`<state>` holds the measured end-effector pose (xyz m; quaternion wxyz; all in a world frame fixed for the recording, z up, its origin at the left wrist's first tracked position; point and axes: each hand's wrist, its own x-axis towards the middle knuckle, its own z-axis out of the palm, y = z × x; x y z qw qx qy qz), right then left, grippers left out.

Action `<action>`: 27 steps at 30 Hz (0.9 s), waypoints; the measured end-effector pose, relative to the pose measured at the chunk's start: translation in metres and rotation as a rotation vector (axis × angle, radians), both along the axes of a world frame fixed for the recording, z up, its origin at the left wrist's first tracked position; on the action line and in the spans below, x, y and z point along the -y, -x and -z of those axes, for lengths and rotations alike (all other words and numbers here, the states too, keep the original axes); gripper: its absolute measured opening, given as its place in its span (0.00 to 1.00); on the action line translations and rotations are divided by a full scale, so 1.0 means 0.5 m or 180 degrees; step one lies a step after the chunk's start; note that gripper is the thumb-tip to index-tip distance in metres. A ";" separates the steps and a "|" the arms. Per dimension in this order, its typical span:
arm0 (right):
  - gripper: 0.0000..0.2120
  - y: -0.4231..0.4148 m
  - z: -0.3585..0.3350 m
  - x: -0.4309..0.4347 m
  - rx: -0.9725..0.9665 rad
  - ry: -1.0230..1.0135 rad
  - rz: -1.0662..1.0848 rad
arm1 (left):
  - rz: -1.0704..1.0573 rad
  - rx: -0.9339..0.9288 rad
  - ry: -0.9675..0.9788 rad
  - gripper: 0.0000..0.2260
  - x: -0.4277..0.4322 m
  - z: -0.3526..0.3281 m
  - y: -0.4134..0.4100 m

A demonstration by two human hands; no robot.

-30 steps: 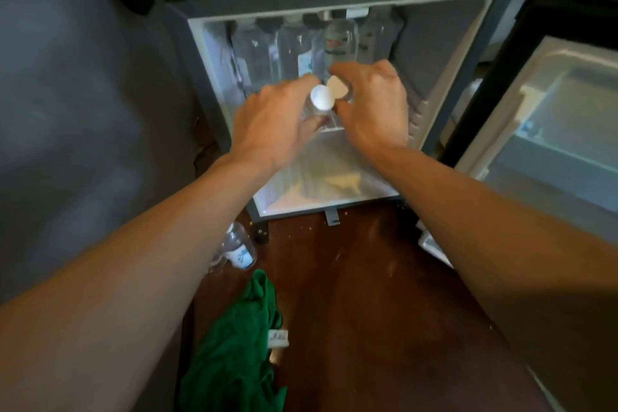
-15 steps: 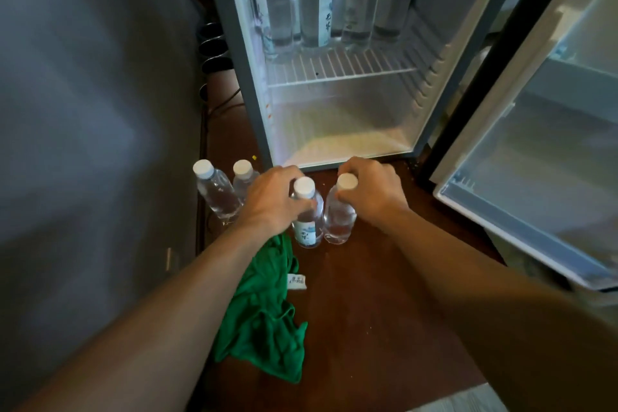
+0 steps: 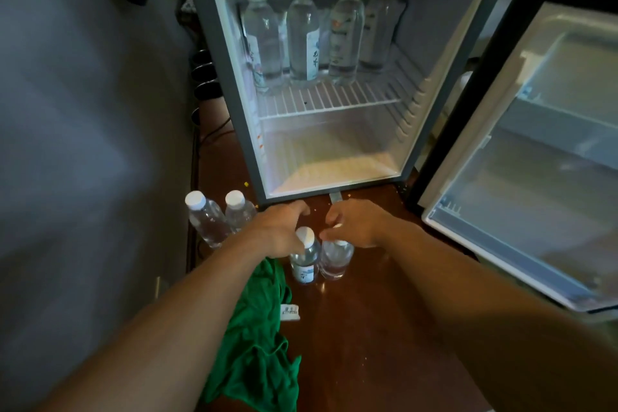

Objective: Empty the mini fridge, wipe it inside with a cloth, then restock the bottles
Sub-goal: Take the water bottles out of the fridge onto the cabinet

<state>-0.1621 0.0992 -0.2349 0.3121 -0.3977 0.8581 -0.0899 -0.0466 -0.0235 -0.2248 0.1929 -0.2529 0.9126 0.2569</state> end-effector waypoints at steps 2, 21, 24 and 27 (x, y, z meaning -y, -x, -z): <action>0.16 0.022 -0.043 0.014 0.0068 0.0370 0.0345 | -0.0073 -0.0114 -0.0136 0.25 0.019 -0.061 0.023; 0.22 0.287 -0.261 0.312 -0.0336 0.2162 0.1476 | -0.2585 -0.2250 0.0196 0.18 0.201 -0.281 0.349; 0.22 0.306 -0.246 0.379 -0.0079 0.2185 0.1415 | -0.2653 -0.2193 0.0101 0.13 0.239 -0.265 0.390; 0.21 0.320 -0.229 0.415 0.0092 0.2316 0.1648 | -0.2263 -0.2035 0.0687 0.25 0.267 -0.245 0.397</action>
